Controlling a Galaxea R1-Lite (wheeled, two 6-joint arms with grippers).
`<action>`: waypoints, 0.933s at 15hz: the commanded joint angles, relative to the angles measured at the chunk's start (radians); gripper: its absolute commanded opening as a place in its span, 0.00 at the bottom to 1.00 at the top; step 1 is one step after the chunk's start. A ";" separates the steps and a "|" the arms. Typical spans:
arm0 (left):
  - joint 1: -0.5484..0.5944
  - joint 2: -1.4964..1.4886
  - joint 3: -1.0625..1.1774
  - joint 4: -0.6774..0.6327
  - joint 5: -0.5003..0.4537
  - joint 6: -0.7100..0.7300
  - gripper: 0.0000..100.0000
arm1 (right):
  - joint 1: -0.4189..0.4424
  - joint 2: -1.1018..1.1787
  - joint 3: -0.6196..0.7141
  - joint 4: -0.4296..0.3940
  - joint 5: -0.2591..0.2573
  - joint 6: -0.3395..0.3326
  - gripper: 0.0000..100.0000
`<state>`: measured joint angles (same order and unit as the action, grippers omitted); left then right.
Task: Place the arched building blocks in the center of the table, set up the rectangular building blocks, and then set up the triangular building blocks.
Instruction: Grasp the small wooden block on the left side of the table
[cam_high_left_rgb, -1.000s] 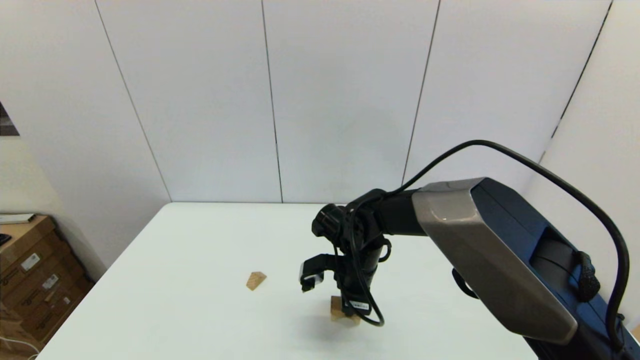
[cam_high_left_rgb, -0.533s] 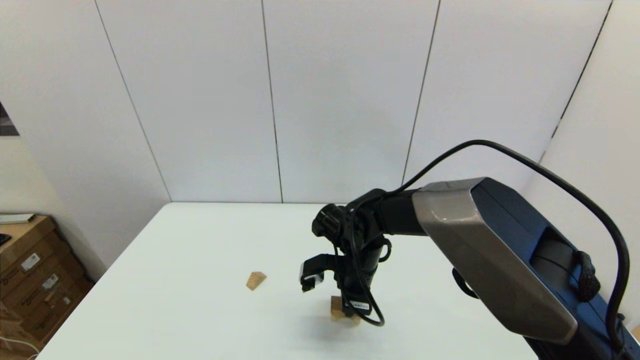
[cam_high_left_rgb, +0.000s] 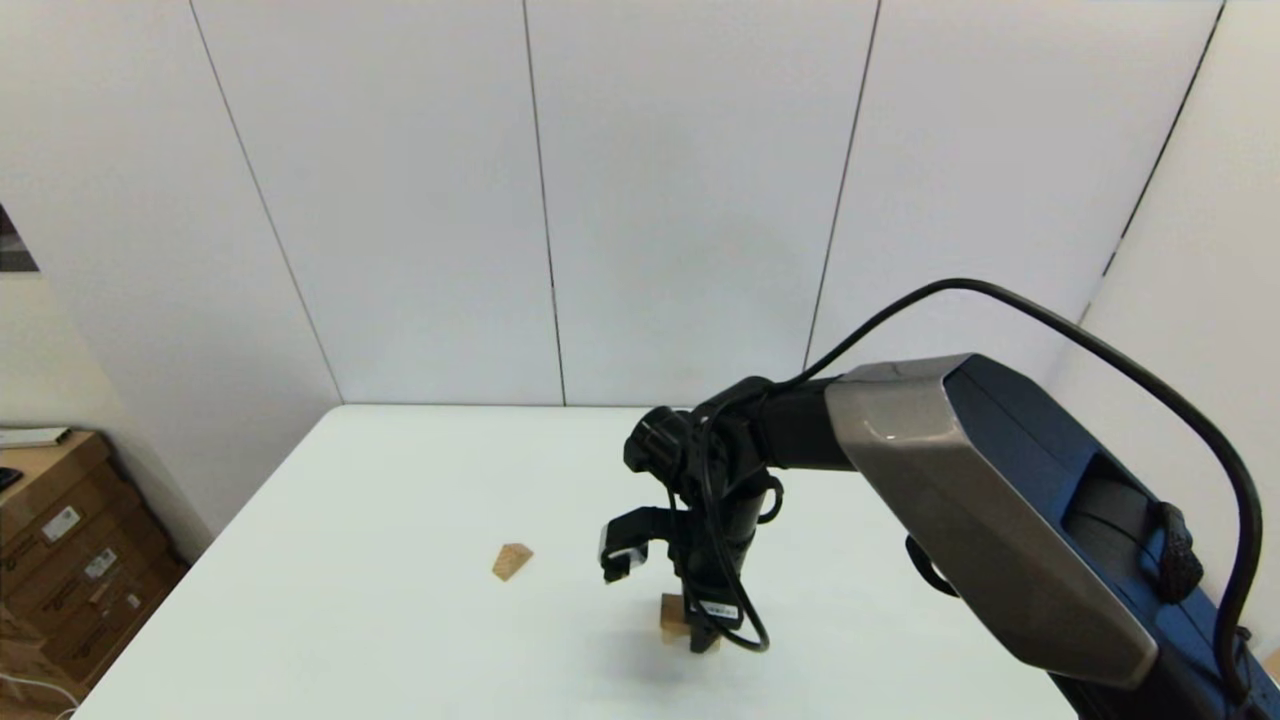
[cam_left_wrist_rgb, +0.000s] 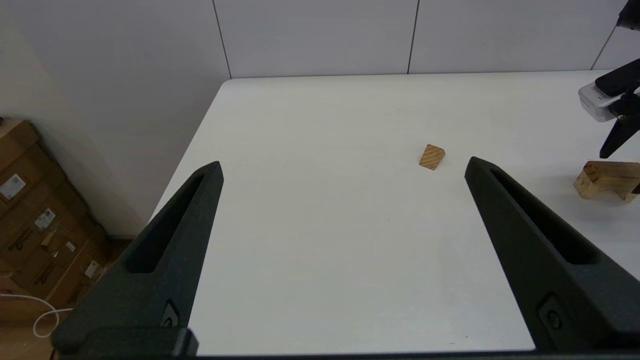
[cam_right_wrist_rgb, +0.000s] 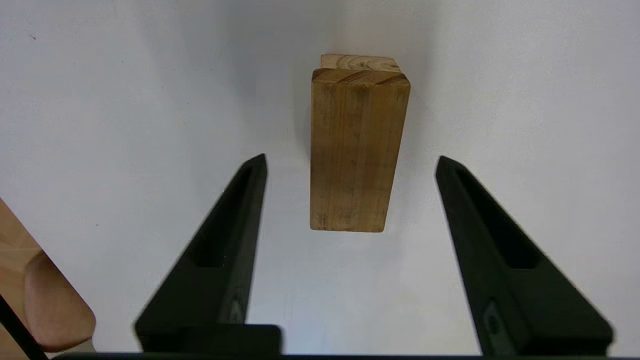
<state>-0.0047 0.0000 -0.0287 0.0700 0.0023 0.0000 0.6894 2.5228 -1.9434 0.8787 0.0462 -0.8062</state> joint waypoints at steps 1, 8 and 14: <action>0.000 0.002 0.001 0.001 0.001 0.000 1.00 | -0.011 -0.061 0.001 0.011 0.000 0.007 1.00; 0.000 0.002 0.000 0.001 0.001 0.000 1.00 | -0.106 -0.691 0.181 0.217 -0.002 0.067 1.00; 0.000 0.002 0.000 0.001 0.001 0.000 1.00 | -0.441 -1.365 0.678 0.215 0.003 0.071 1.00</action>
<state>-0.0047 0.0000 -0.0283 0.0700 0.0028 0.0000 0.4594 1.5428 -1.5202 1.0794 0.0451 -0.7298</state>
